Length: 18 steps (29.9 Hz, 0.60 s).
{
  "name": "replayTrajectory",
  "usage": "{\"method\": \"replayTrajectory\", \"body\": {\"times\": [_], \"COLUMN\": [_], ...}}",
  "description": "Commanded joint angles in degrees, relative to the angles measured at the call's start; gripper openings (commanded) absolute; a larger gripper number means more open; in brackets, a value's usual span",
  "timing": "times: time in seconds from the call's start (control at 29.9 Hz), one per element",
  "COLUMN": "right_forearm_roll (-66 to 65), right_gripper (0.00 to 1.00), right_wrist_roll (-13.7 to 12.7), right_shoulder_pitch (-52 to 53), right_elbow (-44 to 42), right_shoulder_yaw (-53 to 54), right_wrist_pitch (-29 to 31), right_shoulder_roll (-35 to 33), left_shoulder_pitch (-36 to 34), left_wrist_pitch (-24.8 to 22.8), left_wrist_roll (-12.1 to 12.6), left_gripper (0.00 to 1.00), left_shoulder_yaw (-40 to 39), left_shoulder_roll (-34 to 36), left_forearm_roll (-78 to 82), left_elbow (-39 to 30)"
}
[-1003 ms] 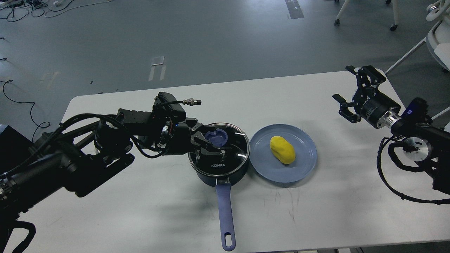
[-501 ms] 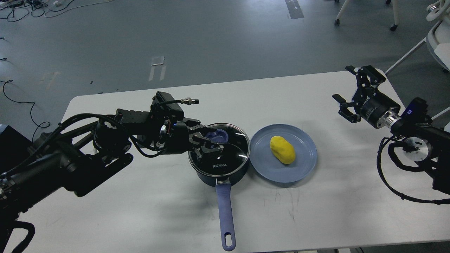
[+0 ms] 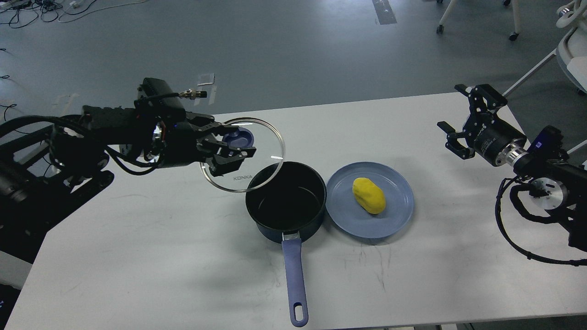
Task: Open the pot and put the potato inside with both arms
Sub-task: 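Lift the lid off the saucepan and carry it away from the pot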
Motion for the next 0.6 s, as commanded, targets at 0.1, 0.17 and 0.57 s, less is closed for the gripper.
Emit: {"method": "replayTrajectory", "body": {"times": [0.1,0.17,0.57], "right_forearm_roll": [0.0,0.0,0.0], "right_gripper": [1.0,1.0,1.0], "right_wrist_roll": [0.02,0.02,0.02], "right_shoulder_pitch": [-0.26,-0.52,-0.61], "right_elbow": [0.01,0.01,-0.08], "right_shoulder_yaw": [-0.01,-0.01,-0.1], "right_wrist_pitch": [0.0,0.0,0.0], "right_shoulder_roll": [-0.06,-0.06,-0.06], "left_shoulder_pitch": [6.25,10.2,19.98], "left_wrist_pitch": [10.78,15.34,20.02], "left_wrist_roll": [0.01,0.01,0.01], "left_gripper": [0.51,0.52,0.54], "left_shoulder_yaw": [6.4,7.71,7.63], "left_shoulder_roll": [12.12,13.62,11.79], "left_forearm_roll": [-2.22,-3.88,-10.13], "left_elbow": [3.2,5.56,11.46]}}
